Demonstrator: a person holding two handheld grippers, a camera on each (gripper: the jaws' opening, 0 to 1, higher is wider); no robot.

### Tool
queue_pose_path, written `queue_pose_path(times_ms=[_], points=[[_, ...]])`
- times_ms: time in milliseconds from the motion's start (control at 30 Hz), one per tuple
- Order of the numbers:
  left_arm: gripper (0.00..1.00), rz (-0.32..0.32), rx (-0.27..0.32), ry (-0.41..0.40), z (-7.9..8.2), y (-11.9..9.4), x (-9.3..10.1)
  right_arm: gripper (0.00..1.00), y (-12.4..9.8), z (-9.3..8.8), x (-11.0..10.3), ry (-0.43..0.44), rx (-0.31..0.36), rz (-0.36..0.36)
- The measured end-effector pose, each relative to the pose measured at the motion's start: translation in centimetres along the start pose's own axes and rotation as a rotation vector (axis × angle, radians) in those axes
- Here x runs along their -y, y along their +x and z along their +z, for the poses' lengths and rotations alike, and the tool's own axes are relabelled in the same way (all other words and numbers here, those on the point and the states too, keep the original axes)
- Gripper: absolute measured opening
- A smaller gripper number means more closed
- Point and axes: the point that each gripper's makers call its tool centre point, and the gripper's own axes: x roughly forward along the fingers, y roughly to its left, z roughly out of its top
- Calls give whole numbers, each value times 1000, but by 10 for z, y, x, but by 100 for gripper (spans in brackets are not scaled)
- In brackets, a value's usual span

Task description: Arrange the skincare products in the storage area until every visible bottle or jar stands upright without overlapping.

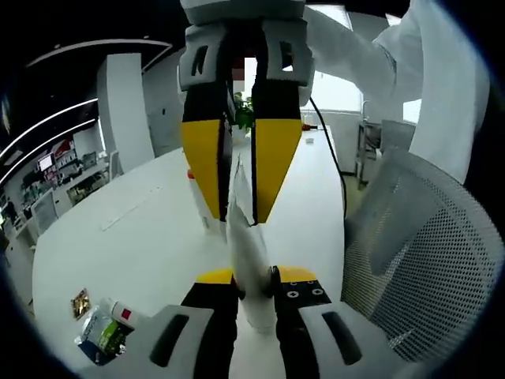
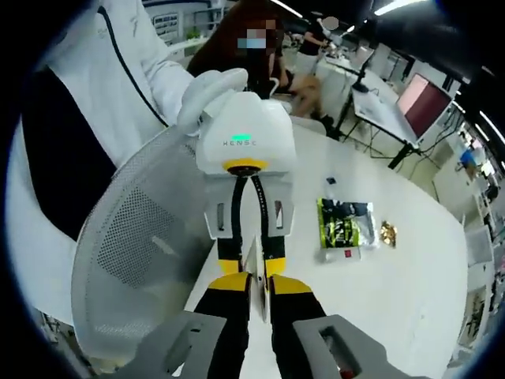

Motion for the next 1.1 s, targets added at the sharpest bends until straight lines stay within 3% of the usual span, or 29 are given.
queue_pose_path(times_ms=[367,600,767,1100], points=[[12,6,-3,-9,-1,0,-2,0,12,-4,-1,-24,-123,70],[17,25,5,12,0,1,-5,0,10,-6,1,-58,-151,54],[24,65,-3,-23,-3,1,-15,0,6,-10,7,-25,-145,41],[18,79,-26,-62,-9,1,-21,0,1,-19,19,0,-152,12]])
